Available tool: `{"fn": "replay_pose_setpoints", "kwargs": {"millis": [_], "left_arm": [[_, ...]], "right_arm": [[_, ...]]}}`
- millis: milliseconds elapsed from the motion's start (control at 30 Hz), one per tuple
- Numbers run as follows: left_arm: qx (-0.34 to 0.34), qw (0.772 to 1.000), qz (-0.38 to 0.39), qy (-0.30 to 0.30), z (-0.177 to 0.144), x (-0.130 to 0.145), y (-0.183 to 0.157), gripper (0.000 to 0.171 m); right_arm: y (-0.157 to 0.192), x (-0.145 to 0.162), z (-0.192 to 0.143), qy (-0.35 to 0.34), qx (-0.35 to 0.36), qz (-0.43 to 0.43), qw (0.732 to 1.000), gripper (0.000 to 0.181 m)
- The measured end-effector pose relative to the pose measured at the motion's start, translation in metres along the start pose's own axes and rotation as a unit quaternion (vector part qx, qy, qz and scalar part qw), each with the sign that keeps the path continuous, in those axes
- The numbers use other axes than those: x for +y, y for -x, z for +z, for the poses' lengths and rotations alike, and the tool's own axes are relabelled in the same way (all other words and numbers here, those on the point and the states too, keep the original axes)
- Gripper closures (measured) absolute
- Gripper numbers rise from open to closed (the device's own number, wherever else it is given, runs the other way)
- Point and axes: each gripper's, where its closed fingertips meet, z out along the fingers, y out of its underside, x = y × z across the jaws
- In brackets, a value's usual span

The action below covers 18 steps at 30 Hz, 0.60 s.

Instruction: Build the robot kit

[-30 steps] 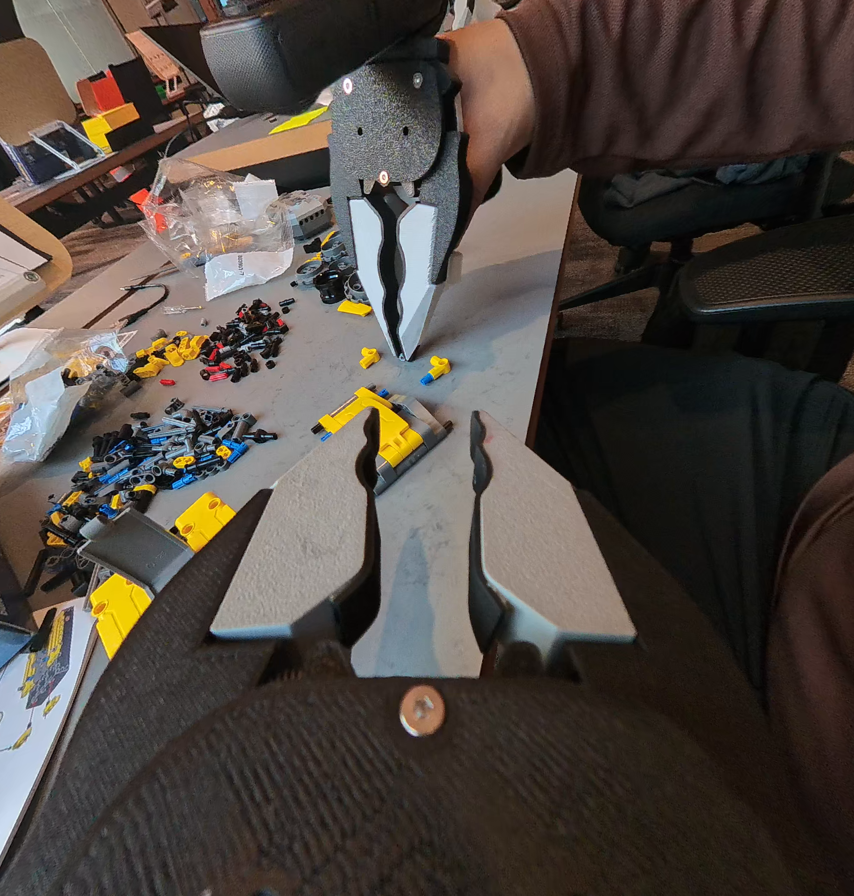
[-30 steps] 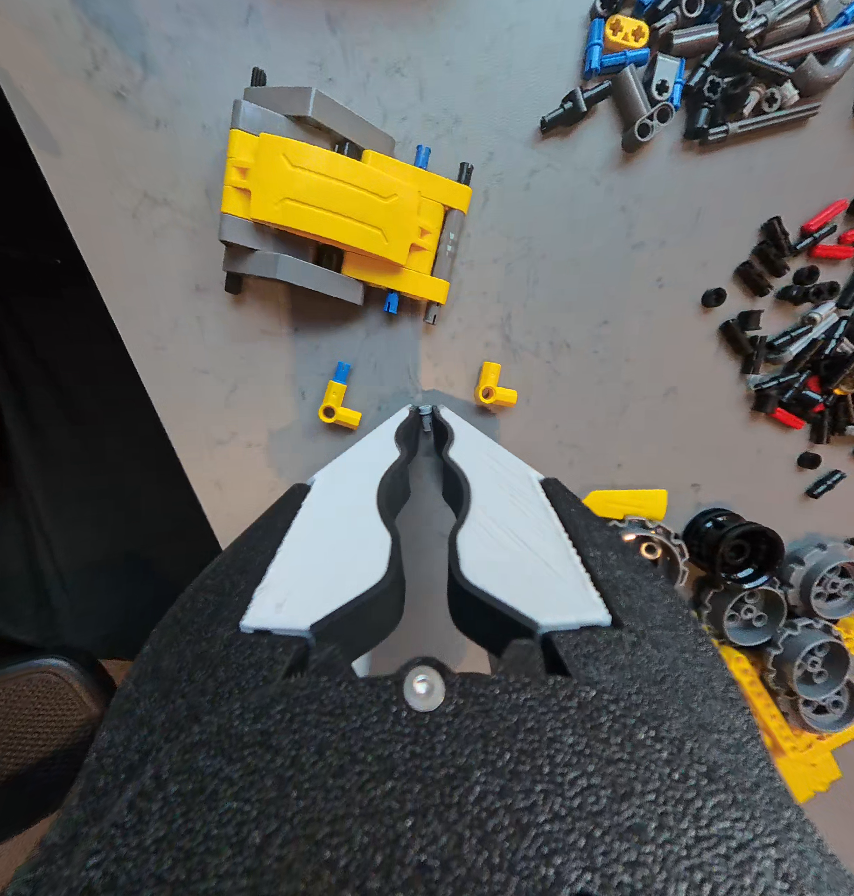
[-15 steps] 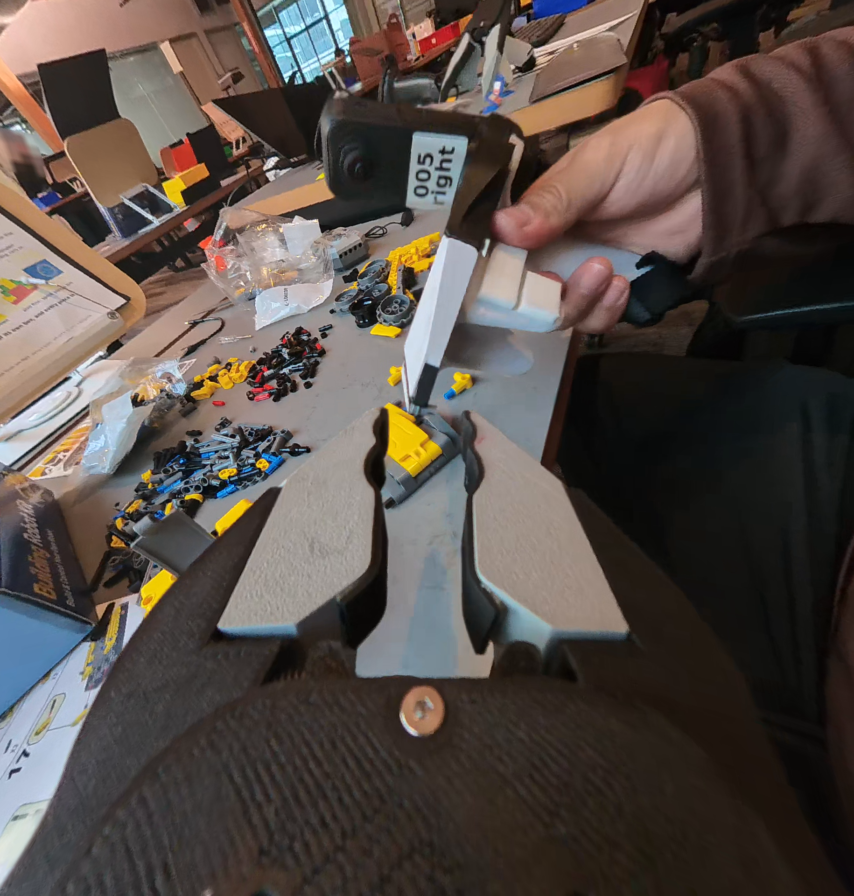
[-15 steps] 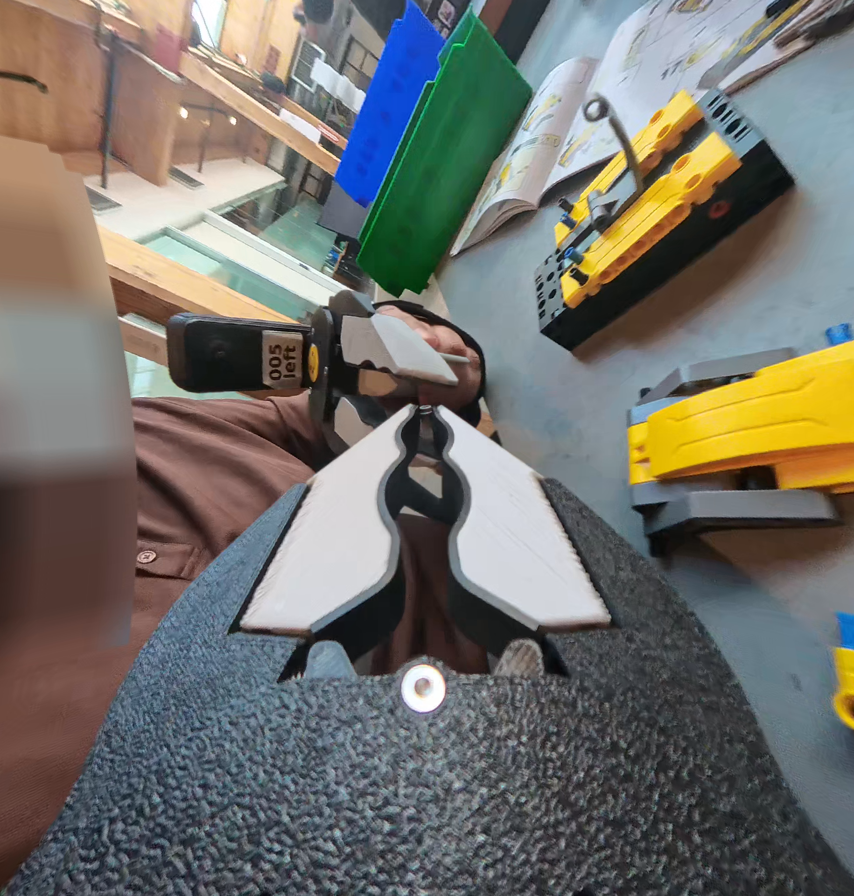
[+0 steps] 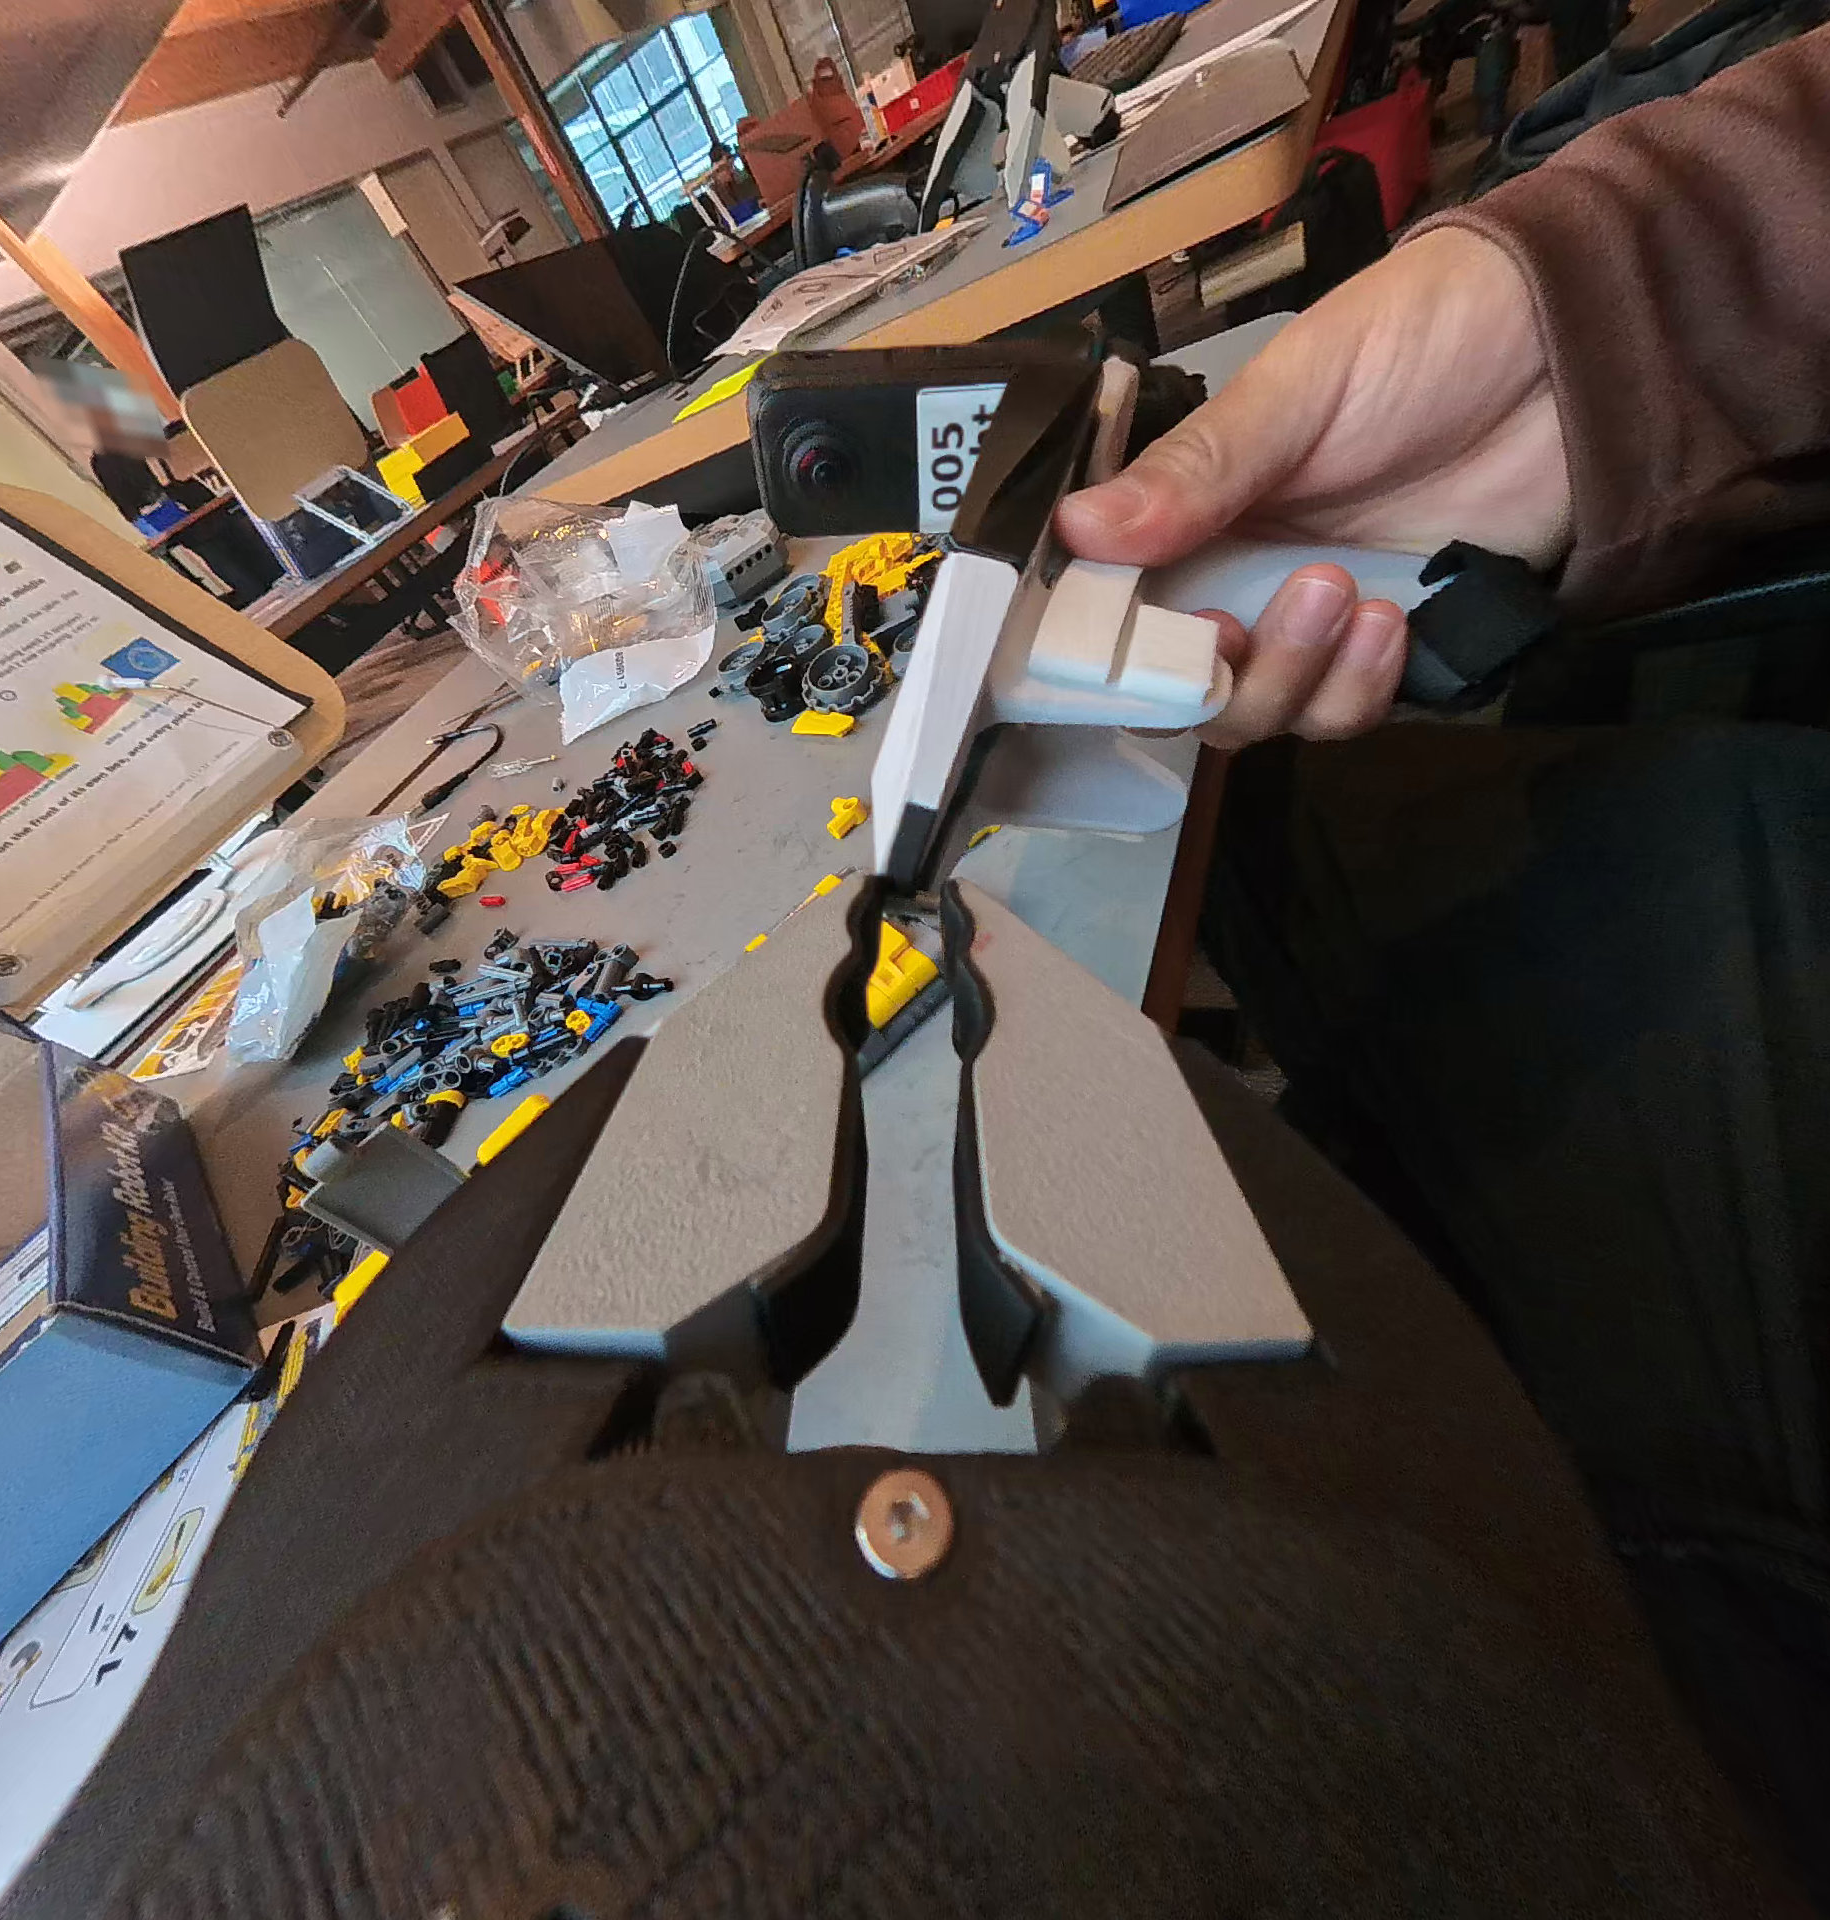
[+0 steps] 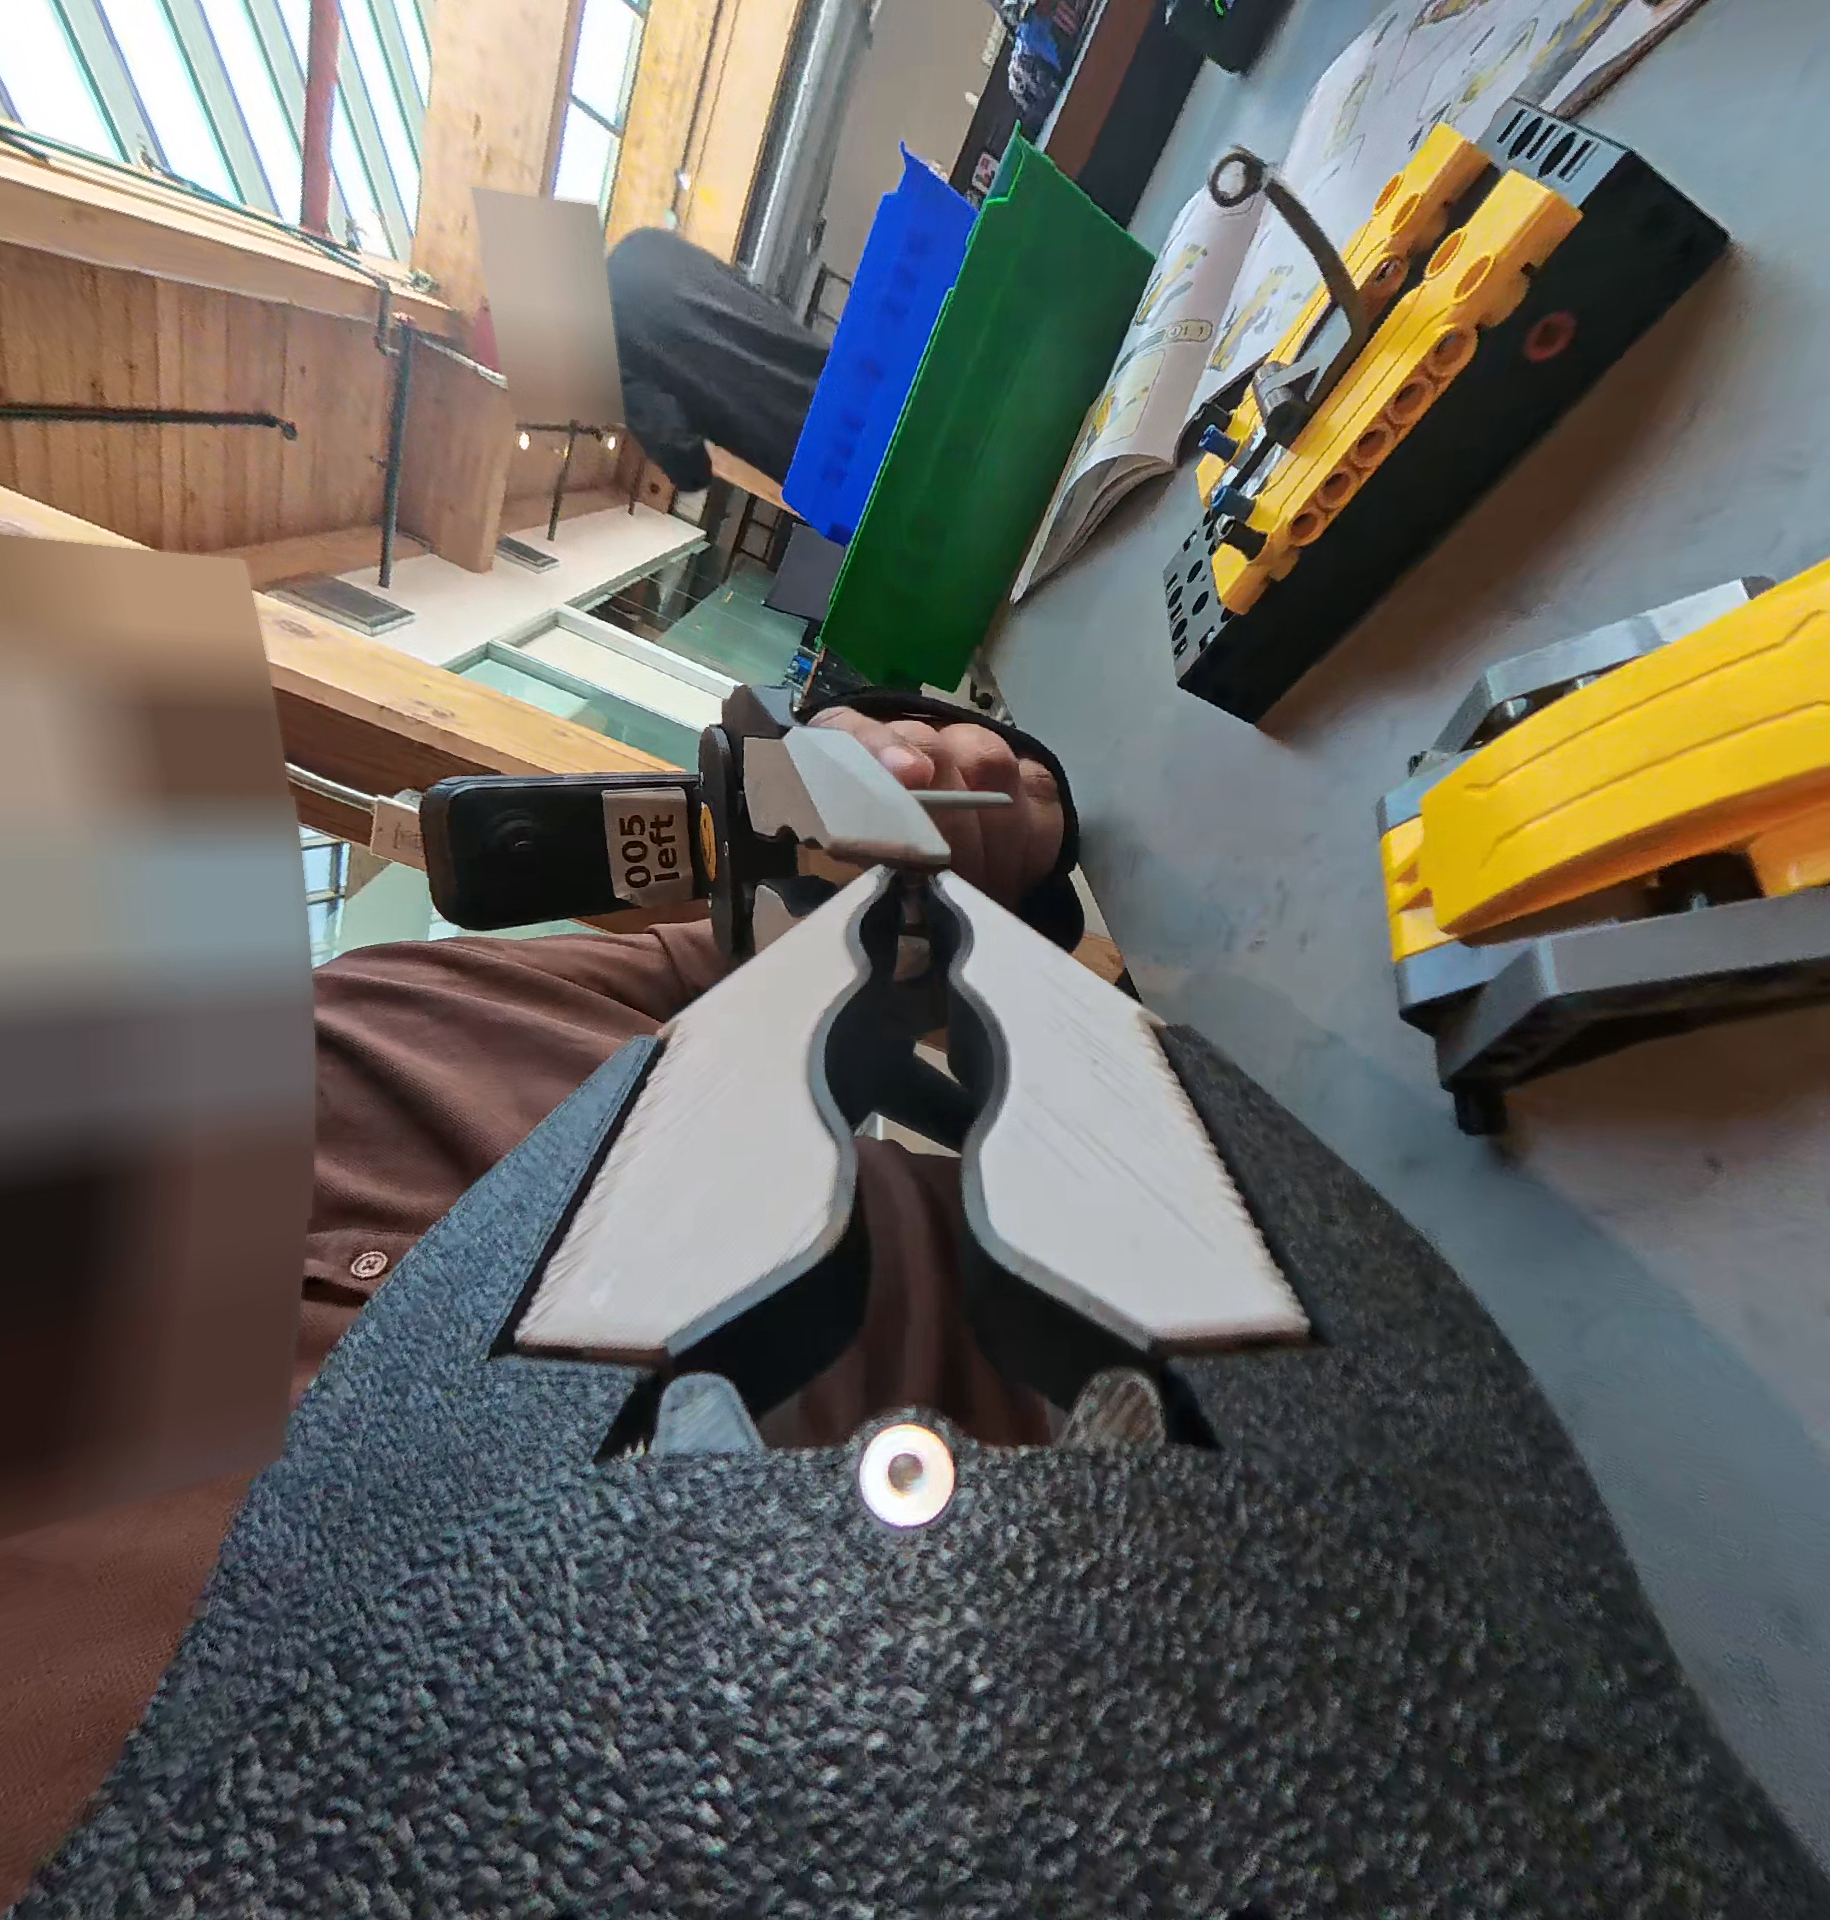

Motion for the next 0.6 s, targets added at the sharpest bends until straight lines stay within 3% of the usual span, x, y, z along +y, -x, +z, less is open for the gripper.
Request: {"fn": "replay_pose_setpoints", "kwargs": {"millis": [200, 433, 600], "left_arm": [[0.016, 1.0, 0.001, 0.013, 0.002, 0.004, -0.004, 0.165], [0.045, 0.996, 0.035, 0.068, 0.007, 0.019, -0.015, 0.164], [0.011, 0.995, 0.057, 0.075, 0.007, 0.021, -0.004, 0.164]], "right_arm": [[-0.005, 0.004, -0.002, 0.016, 0.023, -0.022, 0.999, 0.177], [-0.023, 0.016, -0.005, 0.103, 0.172, -0.164, 0.966, 0.174], [-0.021, 0.005, -0.005, 0.059, 0.167, -0.164, 0.97, 0.178]]}}
